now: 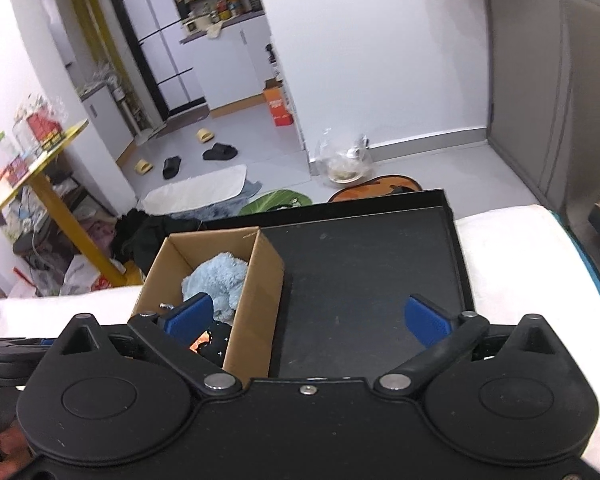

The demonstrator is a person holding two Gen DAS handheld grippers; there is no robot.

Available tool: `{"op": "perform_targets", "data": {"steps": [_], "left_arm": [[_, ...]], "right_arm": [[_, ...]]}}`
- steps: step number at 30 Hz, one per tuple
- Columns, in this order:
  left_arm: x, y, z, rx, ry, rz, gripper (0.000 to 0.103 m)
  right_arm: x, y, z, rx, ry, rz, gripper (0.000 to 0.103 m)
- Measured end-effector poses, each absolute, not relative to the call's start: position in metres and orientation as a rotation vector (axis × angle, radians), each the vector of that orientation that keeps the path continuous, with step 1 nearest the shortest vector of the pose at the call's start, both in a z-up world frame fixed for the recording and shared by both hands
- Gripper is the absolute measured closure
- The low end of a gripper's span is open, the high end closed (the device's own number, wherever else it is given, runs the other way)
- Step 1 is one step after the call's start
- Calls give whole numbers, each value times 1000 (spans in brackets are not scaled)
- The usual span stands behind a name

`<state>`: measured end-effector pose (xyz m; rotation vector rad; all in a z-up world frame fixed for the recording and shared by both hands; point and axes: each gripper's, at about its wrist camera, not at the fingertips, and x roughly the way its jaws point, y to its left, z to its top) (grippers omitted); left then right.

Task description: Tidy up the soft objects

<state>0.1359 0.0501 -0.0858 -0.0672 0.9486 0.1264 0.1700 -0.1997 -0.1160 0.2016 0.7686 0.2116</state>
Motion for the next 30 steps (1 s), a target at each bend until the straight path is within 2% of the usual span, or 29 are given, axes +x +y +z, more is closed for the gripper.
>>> {"op": "perform_targets", "data": {"steps": [14, 30], "left_arm": [[91, 35, -23, -50, 860, 59, 18], [40, 22, 18, -44, 799, 28, 10]], "right_arm": [[122, -224, -75, 270, 658, 207, 0], [83, -230, -47, 174, 661, 177, 0]]}}
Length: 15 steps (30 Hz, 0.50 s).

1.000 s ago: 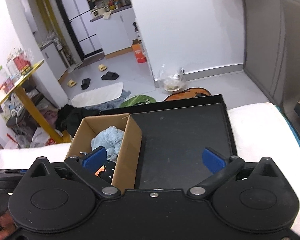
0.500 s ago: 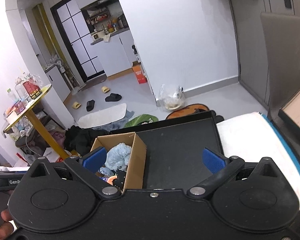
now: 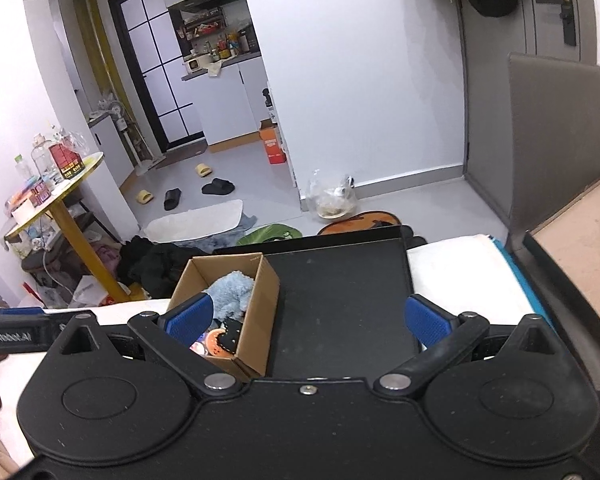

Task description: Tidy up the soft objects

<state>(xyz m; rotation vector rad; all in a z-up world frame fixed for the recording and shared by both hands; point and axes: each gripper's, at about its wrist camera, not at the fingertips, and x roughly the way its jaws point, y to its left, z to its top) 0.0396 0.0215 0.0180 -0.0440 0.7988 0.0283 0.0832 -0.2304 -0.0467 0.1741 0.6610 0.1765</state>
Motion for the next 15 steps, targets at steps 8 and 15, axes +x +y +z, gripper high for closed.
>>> {"op": "perform_targets", "data": {"steps": [8, 15], "left_arm": [[22, 17, 32, -26, 791, 50, 7], [8, 9, 43, -6, 775, 41, 7]], "right_arm": [[67, -227, -33, 148, 678, 198, 0], [56, -229, -22, 127, 685, 186, 0]]}}
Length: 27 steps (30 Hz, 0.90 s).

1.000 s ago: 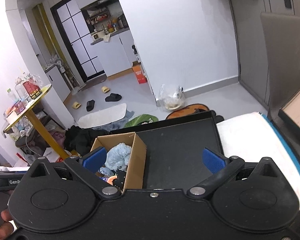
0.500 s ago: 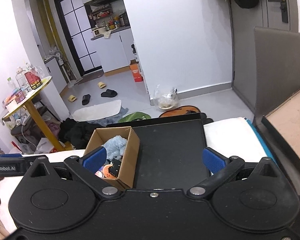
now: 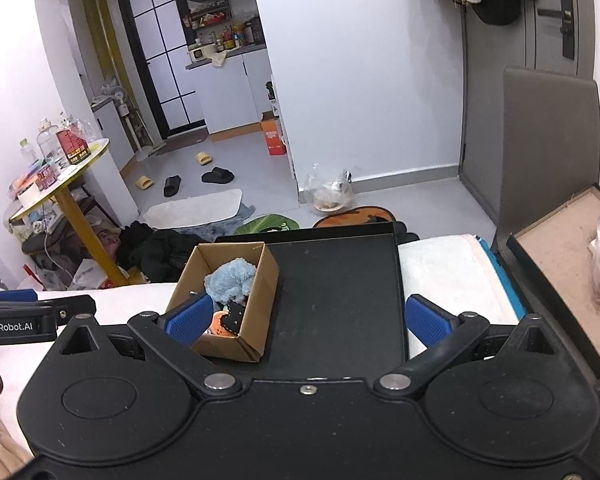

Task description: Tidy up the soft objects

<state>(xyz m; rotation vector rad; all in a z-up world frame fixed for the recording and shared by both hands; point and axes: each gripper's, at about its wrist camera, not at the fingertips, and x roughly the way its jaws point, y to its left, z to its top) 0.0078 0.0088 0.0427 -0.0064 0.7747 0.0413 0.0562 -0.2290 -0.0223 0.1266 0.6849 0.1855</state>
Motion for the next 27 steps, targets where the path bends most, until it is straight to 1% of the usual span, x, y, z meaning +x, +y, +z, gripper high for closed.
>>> {"op": "perform_targets", "data": {"steps": [15, 27], "left_arm": [[-15, -7, 53, -12, 769, 18, 6], [-18, -14, 49, -4, 779, 6, 6]], "right_arm": [[42, -227, -15, 87, 691, 195, 0], [40, -231, -17, 87, 690, 205, 0]]}}
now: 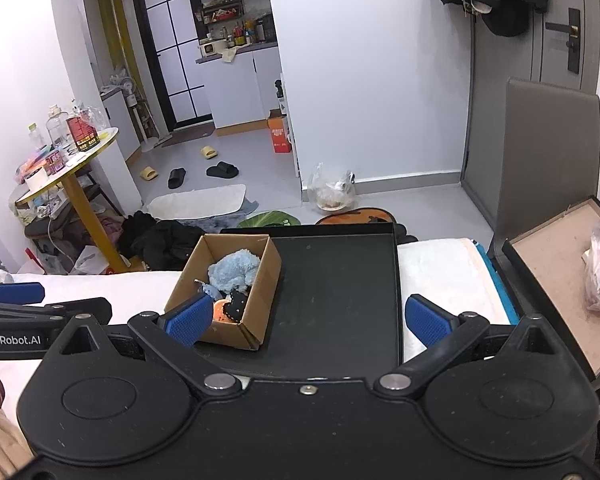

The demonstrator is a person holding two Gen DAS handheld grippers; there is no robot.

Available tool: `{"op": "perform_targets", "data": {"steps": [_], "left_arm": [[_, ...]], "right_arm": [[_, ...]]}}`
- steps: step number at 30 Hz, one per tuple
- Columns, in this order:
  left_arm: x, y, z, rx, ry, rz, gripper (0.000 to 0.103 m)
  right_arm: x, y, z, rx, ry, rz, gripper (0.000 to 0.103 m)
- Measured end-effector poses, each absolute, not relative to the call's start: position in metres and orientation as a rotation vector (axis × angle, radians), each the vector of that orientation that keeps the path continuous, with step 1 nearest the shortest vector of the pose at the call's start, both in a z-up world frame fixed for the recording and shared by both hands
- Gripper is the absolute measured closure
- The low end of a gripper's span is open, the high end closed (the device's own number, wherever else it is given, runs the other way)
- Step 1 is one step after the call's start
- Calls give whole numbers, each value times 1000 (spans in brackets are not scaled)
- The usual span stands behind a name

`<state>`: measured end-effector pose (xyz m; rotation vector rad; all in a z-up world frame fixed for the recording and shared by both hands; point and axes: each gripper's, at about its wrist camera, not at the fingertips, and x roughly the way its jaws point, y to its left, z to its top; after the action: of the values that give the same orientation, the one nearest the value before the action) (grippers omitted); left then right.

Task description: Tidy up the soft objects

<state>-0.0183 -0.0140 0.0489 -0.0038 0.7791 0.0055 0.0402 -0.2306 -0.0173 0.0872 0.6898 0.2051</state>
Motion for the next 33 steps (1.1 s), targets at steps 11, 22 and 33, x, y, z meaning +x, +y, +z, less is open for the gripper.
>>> {"op": "perform_targets", "data": {"steps": [11, 22, 33], "left_arm": [[-18, -10, 47, -16, 789, 11, 6], [-17, -8, 46, -13, 790, 13, 6], [-17, -5, 42, -16, 797, 17, 6]], "right_arm": [[42, -232, -19, 90, 708, 197, 0], [42, -232, -20, 87, 711, 201, 0], [41, -231, -22, 78, 716, 192, 0]]}}
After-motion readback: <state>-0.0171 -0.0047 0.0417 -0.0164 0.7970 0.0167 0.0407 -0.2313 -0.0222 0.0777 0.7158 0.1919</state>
